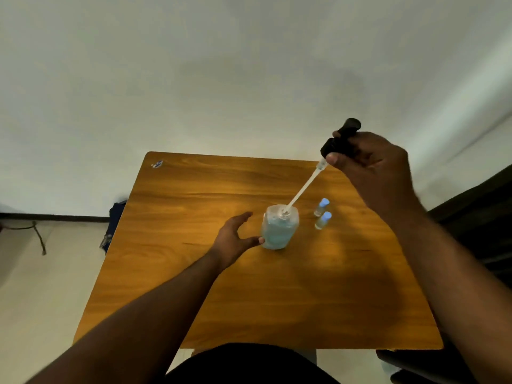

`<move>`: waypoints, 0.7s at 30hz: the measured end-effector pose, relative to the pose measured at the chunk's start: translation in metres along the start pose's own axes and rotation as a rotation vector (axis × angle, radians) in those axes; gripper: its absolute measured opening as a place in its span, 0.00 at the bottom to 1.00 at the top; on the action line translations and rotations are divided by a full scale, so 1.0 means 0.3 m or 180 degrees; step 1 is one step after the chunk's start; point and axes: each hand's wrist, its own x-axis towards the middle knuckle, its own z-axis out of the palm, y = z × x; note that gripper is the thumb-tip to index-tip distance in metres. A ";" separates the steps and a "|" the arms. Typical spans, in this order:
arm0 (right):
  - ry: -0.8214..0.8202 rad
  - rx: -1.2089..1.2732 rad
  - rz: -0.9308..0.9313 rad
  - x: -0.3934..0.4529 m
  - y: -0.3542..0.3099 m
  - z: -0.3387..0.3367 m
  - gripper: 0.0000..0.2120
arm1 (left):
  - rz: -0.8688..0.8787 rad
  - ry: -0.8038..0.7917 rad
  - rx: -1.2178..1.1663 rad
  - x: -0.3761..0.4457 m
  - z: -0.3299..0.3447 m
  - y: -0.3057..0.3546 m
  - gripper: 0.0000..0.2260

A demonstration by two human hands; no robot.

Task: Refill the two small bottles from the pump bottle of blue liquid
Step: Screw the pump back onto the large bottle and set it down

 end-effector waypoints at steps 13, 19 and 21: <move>0.0069 -0.0207 -0.0614 -0.017 0.108 -0.014 0.11 | 0.0202 0.0125 0.0240 0.064 0.133 0.108 0.38; 0.0081 -0.0013 -0.0672 0.011 0.111 -0.029 0.11 | 0.0210 0.0273 0.0169 0.078 0.158 0.122 0.35; -0.0045 0.0033 -0.0578 0.004 0.132 0.000 0.12 | 0.0196 0.0286 0.0172 0.085 0.161 0.124 0.35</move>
